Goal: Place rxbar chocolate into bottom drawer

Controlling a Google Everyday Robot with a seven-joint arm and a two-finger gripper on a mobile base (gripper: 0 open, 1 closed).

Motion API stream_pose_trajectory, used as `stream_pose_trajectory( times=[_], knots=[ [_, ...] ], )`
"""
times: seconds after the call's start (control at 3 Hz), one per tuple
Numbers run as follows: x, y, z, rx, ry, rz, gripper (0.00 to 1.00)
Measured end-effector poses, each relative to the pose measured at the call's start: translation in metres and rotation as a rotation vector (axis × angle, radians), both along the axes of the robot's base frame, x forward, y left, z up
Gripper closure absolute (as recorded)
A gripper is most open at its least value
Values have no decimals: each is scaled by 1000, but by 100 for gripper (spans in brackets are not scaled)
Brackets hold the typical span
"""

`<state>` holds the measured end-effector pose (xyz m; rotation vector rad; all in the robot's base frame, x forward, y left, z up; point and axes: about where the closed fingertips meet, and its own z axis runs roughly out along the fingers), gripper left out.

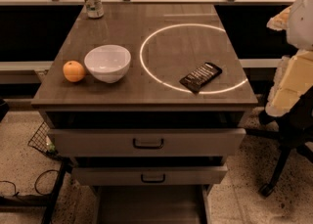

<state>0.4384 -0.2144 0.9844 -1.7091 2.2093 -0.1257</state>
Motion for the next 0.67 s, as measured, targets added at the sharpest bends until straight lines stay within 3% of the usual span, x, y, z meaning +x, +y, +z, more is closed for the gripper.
stream_pose_trajectory(
  times=[0.33, 0.67],
  knots=[
    [1, 0, 2, 7, -14, -8, 0],
    [8, -5, -27, 108, -13, -72, 0]
  ],
)
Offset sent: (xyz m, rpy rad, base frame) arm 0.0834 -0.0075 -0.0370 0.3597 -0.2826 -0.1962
